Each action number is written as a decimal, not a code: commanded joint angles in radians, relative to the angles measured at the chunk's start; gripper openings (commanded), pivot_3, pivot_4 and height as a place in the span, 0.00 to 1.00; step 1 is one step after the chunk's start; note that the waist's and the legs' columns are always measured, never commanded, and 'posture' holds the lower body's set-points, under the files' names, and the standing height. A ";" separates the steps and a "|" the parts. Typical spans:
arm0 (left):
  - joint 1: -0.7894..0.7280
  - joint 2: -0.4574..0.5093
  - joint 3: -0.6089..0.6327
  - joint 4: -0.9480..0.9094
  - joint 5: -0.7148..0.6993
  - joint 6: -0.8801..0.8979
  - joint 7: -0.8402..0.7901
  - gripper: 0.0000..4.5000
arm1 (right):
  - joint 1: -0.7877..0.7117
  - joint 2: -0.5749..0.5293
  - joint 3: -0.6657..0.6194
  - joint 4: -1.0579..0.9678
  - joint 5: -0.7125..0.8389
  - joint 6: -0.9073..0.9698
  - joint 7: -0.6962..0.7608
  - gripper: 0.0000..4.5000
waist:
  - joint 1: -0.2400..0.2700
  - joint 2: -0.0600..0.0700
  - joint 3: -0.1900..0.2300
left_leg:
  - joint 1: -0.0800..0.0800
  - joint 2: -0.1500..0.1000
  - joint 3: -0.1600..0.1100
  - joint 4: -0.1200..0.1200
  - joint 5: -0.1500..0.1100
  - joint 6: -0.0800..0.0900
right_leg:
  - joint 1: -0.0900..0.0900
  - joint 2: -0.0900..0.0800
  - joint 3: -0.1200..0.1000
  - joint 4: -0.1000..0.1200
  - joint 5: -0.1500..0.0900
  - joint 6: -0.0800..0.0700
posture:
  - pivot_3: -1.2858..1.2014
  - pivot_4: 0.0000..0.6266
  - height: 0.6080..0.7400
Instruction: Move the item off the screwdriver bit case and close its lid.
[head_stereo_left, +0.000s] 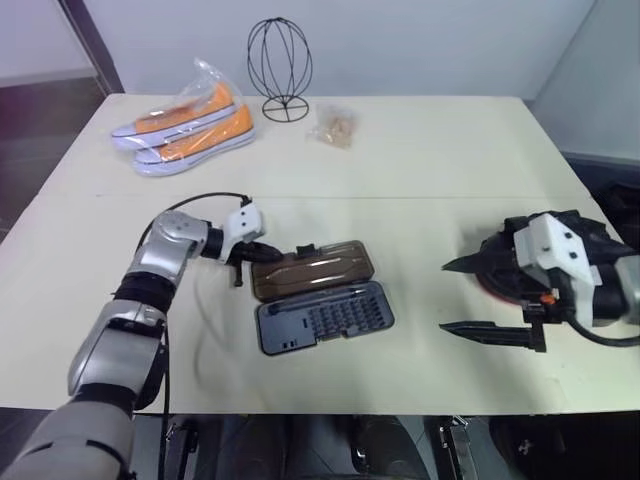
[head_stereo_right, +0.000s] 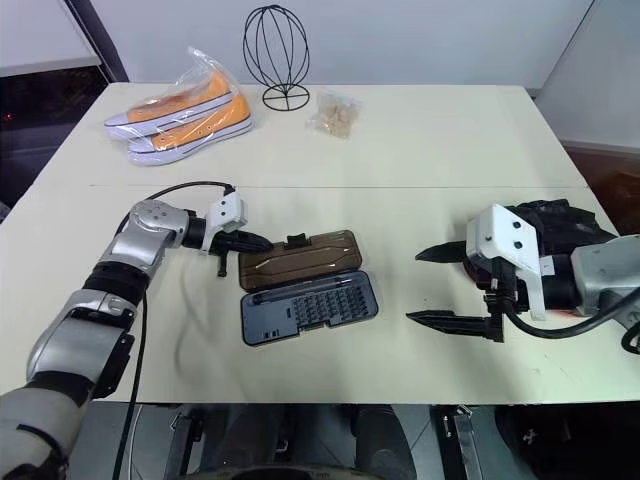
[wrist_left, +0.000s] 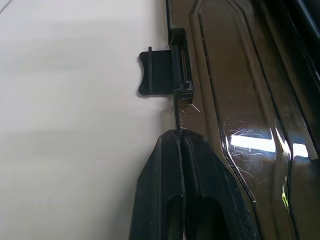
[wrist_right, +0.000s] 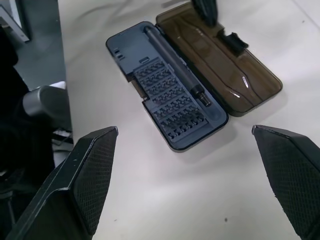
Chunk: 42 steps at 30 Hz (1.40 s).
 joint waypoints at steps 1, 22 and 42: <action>-0.067 -0.040 -0.040 0.060 0.051 -0.084 -0.010 0.02 | 0.026 -0.011 -0.058 -0.035 0.008 -0.023 0.027 1.00 | 0.002 0.000 0.000 | 0.000 -0.001 0.000 0.000 0.000 0.000 | 0.001 0.000 -0.001 0.000 0.000 0.000 | 0.52 0.24 1.00; -0.214 -0.126 -0.032 0.322 0.143 -0.252 0.026 0.07 | 0.030 -0.002 -0.026 -0.026 -0.004 -0.036 -0.018 1.00 | 0.000 0.000 0.000 | 0.000 -0.001 -0.001 0.001 0.000 0.000 | 0.002 0.000 0.000 0.000 0.000 0.001 | 0.52 0.24 1.00; 0.224 0.237 0.149 -0.948 -0.436 0.735 -0.197 0.99 | -0.106 0.029 0.163 0.109 -0.065 -0.119 -0.004 1.00 | -0.025 0.000 0.000 | 0.001 0.003 -0.001 0.001 0.000 0.000 | 0.000 -0.001 0.001 0.001 0.000 0.001 | 0.52 0.24 1.00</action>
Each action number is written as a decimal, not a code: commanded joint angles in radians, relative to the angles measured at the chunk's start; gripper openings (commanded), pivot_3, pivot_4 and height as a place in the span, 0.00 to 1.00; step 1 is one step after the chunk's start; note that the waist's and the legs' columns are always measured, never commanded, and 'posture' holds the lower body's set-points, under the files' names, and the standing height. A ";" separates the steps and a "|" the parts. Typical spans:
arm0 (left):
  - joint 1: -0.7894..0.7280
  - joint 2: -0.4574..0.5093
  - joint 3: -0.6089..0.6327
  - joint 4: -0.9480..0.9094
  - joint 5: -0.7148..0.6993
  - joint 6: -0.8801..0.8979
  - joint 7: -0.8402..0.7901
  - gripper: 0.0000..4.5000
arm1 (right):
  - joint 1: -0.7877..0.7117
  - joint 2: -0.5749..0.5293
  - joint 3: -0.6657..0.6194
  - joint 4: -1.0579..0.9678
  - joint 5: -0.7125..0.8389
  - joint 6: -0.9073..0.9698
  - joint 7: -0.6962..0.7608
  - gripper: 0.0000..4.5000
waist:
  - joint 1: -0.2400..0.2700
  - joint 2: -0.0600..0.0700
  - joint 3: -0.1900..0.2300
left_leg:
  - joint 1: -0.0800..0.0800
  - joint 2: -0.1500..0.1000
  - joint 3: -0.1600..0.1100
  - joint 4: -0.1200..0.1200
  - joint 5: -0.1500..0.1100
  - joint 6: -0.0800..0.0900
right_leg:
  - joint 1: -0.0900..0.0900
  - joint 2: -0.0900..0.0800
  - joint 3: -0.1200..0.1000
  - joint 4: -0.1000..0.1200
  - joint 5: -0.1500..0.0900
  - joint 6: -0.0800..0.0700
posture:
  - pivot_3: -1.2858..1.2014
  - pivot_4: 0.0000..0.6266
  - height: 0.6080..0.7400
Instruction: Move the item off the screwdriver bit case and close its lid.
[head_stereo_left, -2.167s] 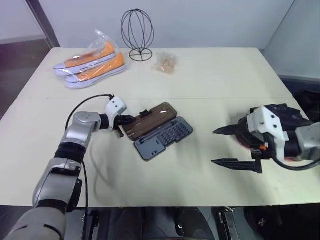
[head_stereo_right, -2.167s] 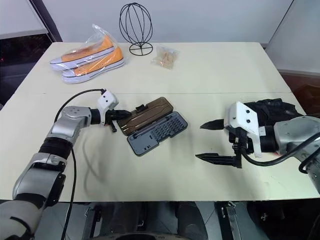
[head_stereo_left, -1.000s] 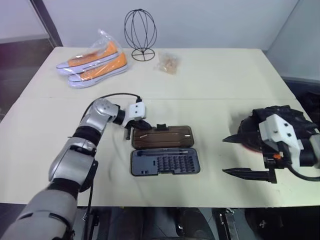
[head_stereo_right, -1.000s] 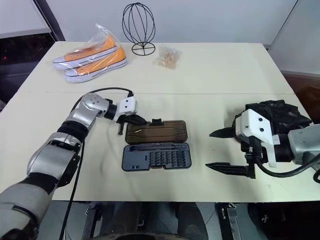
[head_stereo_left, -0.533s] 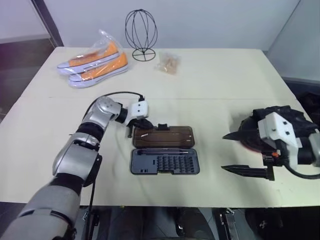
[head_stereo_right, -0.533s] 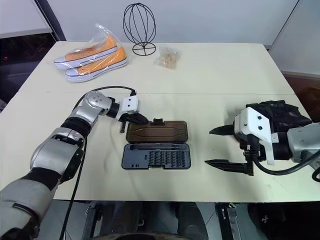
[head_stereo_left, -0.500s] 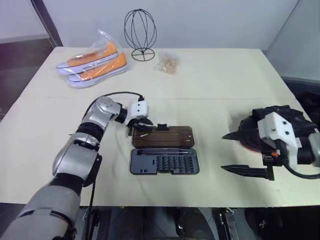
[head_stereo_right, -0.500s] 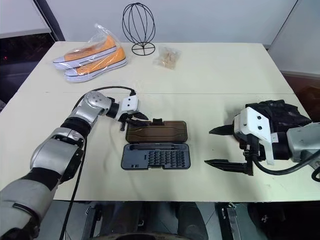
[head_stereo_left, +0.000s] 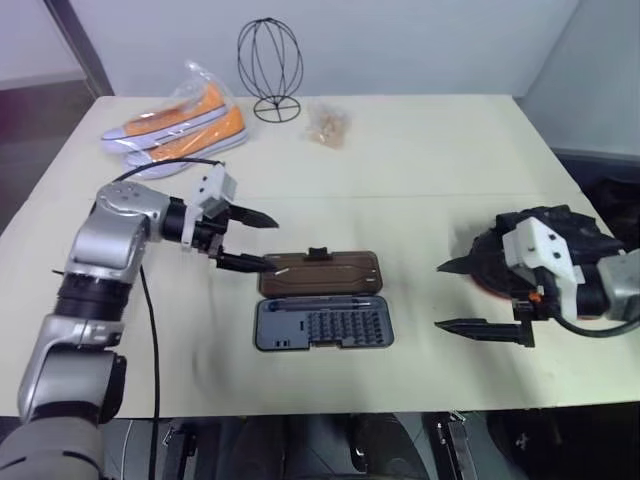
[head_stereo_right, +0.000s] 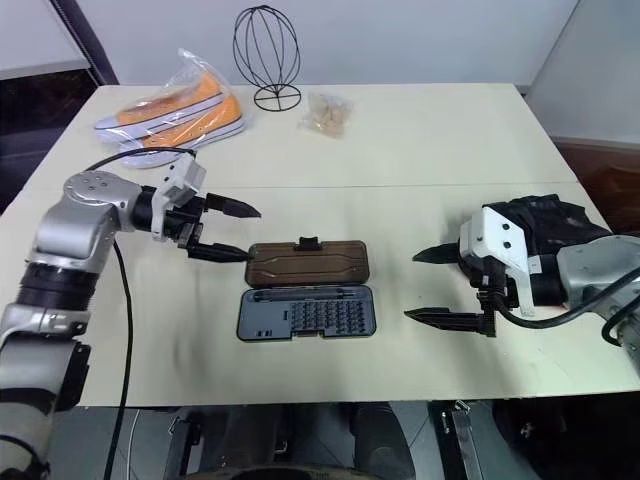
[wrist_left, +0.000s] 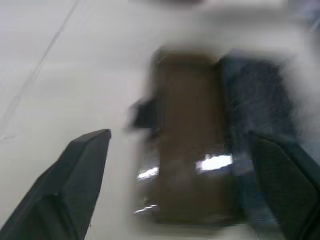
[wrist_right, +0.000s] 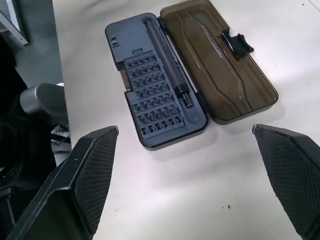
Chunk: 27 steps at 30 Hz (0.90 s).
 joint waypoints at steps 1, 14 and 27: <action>0.089 0.018 -0.019 -0.213 -0.078 0.098 0.034 0.94 | -0.039 0.014 0.023 0.016 -0.013 -0.027 0.005 1.00 | -0.001 0.001 0.000 | 0.001 0.000 0.000 0.000 0.000 0.000 | 0.001 0.000 0.000 0.000 0.000 0.000 | 0.52 0.24 1.00; 0.281 0.070 -0.134 -0.283 -0.010 -0.063 0.074 0.01 | -0.179 0.089 0.162 0.082 -0.079 -0.051 -0.017 1.00 | -0.003 0.001 0.000 | 0.002 0.000 0.001 0.000 0.000 0.000 | 0.001 0.001 0.001 0.000 0.000 0.000 | 0.52 0.24 1.00; 0.361 0.015 -0.207 -0.158 0.153 -0.235 0.224 0.01 | -0.453 0.288 0.342 0.309 -0.237 -0.057 -0.107 1.00 | -0.004 0.002 -0.001 | 0.002 0.000 0.001 0.000 0.000 0.000 | 0.000 0.001 0.001 0.000 0.000 -0.001 | 0.52 0.24 1.00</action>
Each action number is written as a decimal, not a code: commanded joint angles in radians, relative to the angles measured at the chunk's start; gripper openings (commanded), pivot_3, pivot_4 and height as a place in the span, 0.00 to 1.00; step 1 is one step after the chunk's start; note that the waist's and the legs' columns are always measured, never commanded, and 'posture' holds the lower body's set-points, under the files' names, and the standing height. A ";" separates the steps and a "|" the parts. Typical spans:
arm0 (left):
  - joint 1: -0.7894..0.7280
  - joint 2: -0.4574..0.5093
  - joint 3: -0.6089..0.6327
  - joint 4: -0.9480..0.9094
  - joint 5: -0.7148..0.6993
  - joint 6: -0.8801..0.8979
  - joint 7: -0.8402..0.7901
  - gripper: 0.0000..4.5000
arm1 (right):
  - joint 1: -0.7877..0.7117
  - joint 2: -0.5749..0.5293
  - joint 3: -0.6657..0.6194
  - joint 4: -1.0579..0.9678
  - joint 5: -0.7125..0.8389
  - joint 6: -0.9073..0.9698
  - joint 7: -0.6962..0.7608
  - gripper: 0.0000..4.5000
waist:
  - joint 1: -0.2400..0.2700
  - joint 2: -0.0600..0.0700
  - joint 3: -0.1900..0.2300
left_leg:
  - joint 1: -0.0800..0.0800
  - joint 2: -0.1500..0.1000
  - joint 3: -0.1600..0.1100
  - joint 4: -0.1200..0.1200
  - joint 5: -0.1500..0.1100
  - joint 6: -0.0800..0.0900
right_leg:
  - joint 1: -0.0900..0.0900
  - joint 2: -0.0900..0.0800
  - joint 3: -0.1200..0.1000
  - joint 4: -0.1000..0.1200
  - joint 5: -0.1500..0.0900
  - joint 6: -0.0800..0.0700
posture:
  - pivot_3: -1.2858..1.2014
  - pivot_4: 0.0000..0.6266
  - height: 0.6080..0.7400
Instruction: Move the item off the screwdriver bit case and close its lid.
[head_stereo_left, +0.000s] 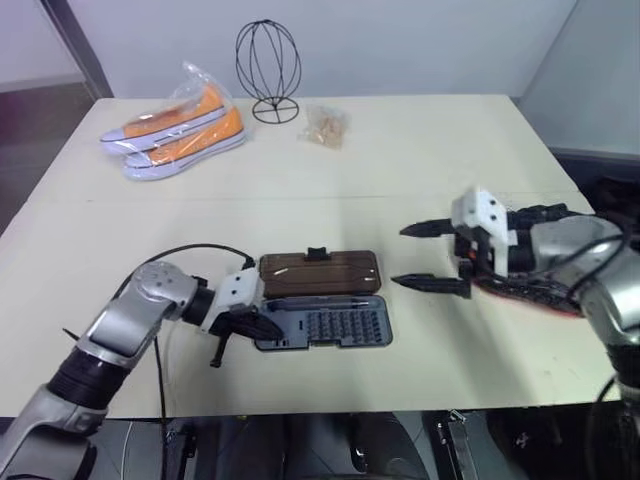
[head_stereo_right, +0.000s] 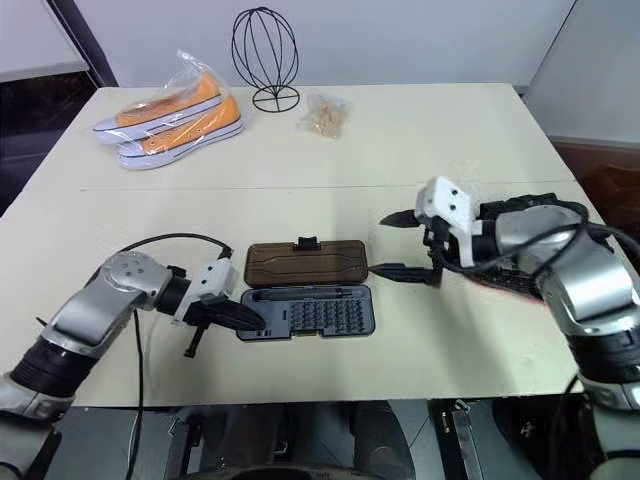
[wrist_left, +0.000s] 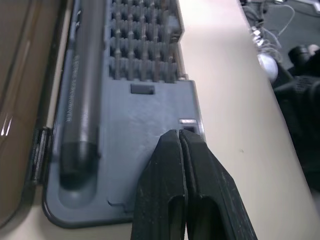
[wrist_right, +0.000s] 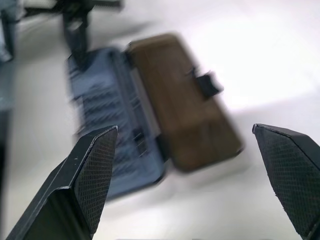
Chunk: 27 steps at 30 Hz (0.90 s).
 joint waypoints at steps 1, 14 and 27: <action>0.000 -0.029 -0.014 0.054 0.049 -0.034 0.068 0.01 | -0.085 0.051 0.051 0.066 -0.058 -0.012 -0.017 1.00 | 0.001 0.000 0.000 | 0.000 0.000 0.000 0.000 0.000 0.000 | 0.000 0.000 0.000 0.000 0.000 0.000 | 0.52 0.24 1.00; 0.043 -0.005 -0.031 0.054 0.059 -0.069 0.080 0.01 | -0.279 0.261 0.227 0.488 -0.315 -0.135 -0.043 1.00 | 0.000 0.002 -0.001 | 0.001 -0.001 0.000 0.000 0.000 0.000 | 0.000 0.000 0.000 0.001 0.000 0.000 | 0.52 0.24 1.00; 0.051 0.012 -0.026 0.026 0.038 -0.041 0.088 0.00 | -0.309 0.343 0.269 0.620 -0.423 -0.234 0.008 0.49 | -0.006 0.002 -0.001 | 0.001 -0.001 0.000 -0.001 0.000 0.000 | 0.000 0.000 0.000 0.001 0.000 0.000 | 0.52 0.24 1.00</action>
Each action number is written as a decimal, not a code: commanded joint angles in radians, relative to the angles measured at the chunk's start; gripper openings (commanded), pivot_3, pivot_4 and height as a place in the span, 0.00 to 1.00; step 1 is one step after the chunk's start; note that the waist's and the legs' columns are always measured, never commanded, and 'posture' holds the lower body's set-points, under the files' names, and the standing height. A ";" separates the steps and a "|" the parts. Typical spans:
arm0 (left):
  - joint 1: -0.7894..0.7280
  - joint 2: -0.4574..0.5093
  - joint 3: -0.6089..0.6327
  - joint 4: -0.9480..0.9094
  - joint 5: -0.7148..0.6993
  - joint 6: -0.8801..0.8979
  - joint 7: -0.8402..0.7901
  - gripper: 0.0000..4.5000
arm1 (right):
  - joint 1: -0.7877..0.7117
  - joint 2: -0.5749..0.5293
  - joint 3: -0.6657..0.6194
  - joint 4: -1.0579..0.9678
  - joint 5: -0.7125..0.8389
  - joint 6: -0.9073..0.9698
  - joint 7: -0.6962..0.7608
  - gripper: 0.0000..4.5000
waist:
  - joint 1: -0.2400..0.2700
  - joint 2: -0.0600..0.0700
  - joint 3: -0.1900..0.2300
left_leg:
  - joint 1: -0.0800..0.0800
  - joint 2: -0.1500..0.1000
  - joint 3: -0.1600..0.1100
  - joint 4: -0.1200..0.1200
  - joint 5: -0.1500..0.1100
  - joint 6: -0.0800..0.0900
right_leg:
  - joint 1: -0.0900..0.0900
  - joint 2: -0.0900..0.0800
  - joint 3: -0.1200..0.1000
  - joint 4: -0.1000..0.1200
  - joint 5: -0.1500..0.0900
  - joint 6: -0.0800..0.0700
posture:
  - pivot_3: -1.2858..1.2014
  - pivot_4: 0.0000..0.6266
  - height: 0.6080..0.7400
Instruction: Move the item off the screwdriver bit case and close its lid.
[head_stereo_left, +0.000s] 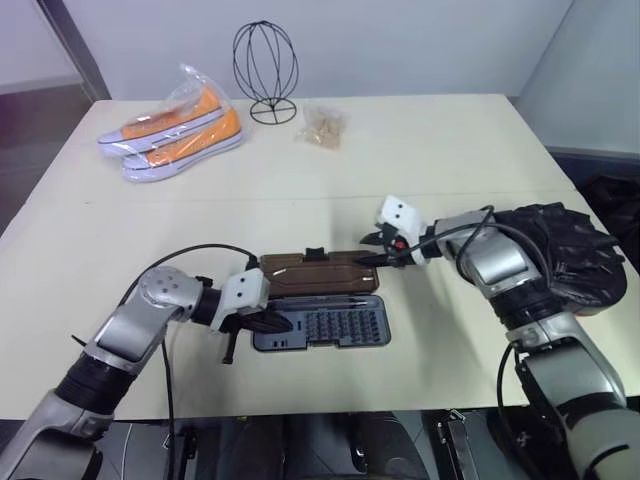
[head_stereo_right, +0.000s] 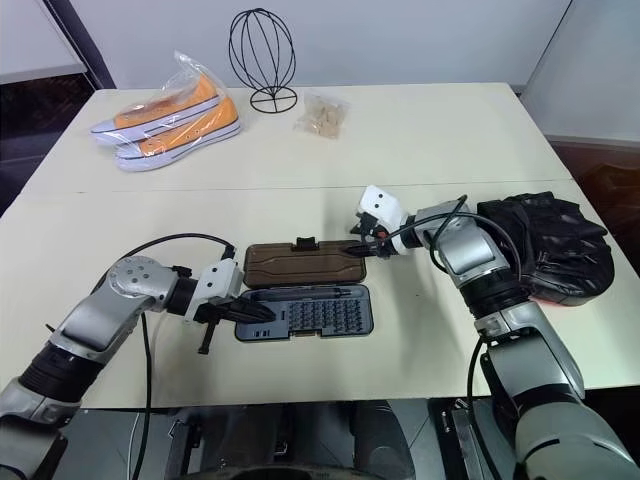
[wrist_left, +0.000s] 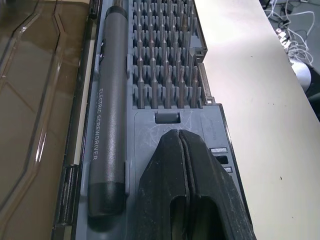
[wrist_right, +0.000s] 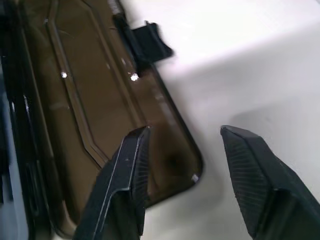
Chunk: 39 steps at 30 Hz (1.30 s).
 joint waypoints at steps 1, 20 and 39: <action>0.027 0.023 -0.020 0.021 0.036 0.028 0.009 0.00 | -0.049 0.014 0.008 0.029 -0.041 -0.053 0.016 0.49 | 0.000 0.000 0.000 | 0.000 0.000 0.000 0.000 0.000 0.000 | 0.000 0.000 0.000 0.000 0.000 0.000 | 0.52 0.24 1.00; 0.046 0.030 -0.016 0.003 0.034 0.042 0.029 0.00 | -0.141 0.082 0.069 0.283 -0.202 -0.334 0.112 0.01 | -0.005 0.000 0.000 | 0.014 0.000 0.000 -0.004 0.000 0.000 | 0.012 0.001 0.000 -0.001 -0.001 -0.002 | 0.52 0.24 1.00; 0.053 0.004 -0.006 0.039 0.024 0.066 0.052 0.00 | 0.118 -0.067 -0.081 -0.415 -0.278 -0.181 -0.089 0.01 | -0.009 0.000 0.000 | 0.015 0.001 -0.001 -0.004 0.000 0.000 | 0.014 -0.001 0.000 -0.001 -0.001 -0.002 | 0.52 0.24 1.00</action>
